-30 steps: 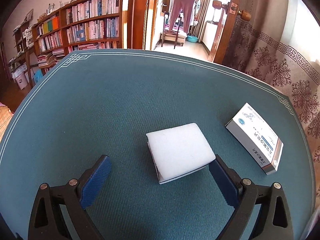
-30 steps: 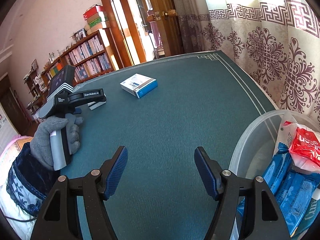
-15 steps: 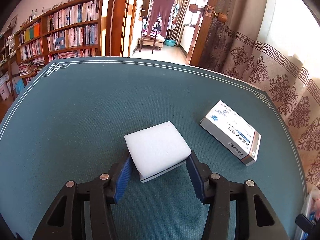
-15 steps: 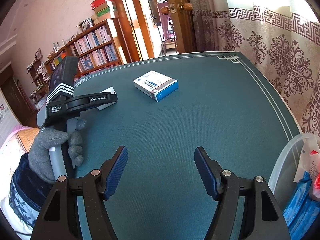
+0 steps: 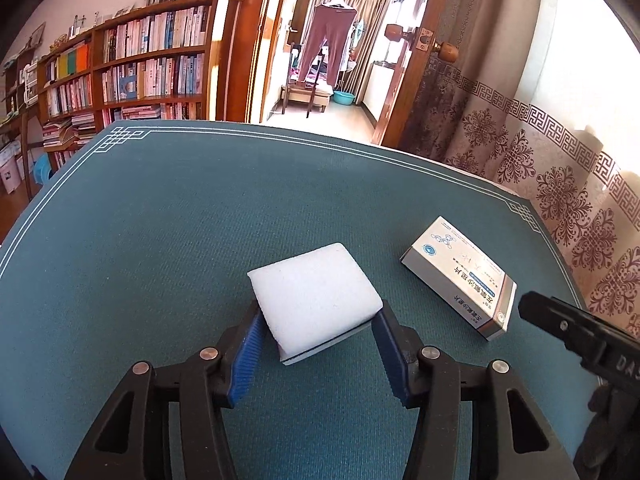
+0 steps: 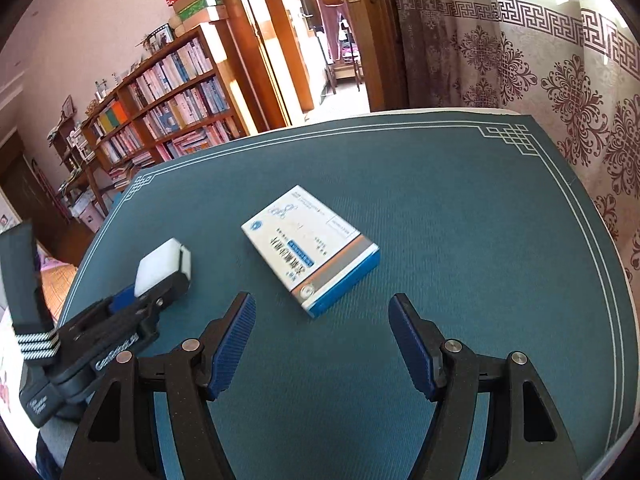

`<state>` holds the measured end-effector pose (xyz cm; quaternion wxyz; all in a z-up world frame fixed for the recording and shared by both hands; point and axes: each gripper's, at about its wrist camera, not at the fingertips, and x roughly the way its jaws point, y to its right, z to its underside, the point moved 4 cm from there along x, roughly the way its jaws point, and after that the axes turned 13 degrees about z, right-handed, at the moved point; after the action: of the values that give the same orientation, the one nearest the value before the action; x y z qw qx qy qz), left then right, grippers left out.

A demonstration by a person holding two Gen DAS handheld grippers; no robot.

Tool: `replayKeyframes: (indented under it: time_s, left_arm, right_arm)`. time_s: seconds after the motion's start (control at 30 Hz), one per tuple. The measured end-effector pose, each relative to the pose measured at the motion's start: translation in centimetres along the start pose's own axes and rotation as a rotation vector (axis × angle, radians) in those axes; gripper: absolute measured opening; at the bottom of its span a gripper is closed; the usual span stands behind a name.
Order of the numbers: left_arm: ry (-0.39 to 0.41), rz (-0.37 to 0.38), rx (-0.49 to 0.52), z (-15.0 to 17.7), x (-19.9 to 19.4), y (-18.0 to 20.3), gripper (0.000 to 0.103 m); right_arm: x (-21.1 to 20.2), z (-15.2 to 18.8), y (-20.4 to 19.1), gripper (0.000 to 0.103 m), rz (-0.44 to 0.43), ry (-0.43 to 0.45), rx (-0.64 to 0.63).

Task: Organize objects
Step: 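Grasp the white sponge with the left tool while the right tool reaches the medicine box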

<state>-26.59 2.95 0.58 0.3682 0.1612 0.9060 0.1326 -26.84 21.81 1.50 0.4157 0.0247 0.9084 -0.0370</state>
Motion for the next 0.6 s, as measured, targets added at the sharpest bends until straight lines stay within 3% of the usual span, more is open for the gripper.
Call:
replayKeyframes:
  time_s: [0.37, 0.6]
  left_arm:
    - [0.003, 0.0, -0.053, 0.0, 0.0, -0.8, 0.057]
    - [0.011, -0.007, -0.071, 0.0, -0.2, -1.2, 0.057]
  right_arm:
    - [5.7, -3.6, 0.8, 0.075, -0.122, -0.083, 0.145]
    - [6.3, -3.5, -1.6, 0.082, -0.138, -0.074, 0.025]
